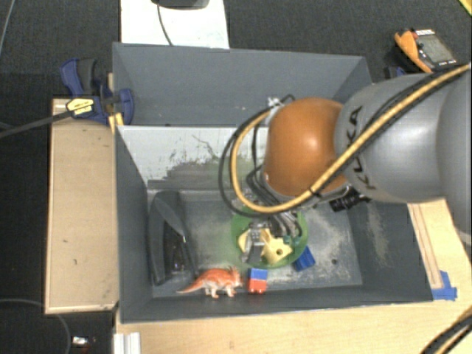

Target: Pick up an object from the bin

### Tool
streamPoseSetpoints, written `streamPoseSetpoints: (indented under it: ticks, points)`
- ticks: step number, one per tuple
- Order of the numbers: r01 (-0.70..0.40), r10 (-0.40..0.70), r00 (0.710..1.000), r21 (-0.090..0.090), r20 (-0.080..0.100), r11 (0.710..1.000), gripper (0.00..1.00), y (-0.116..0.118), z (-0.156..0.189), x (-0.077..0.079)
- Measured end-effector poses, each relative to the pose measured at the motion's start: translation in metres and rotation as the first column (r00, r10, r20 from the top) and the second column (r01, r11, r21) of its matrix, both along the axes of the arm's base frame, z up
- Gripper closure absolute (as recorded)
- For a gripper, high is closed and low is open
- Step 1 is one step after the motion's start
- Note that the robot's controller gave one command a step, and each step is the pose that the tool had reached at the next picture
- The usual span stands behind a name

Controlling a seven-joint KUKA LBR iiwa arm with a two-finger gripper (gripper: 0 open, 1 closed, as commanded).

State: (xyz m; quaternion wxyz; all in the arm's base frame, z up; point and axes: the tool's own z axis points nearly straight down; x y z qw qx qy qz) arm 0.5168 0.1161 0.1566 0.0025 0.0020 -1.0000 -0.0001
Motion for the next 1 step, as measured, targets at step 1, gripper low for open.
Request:
streamPoseSetpoints:
  ticks: [1]
  points:
    - [0.005,-0.005,1.0,0.001,0.007,1.0,0.0,-0.0006,0.0033,0.002]
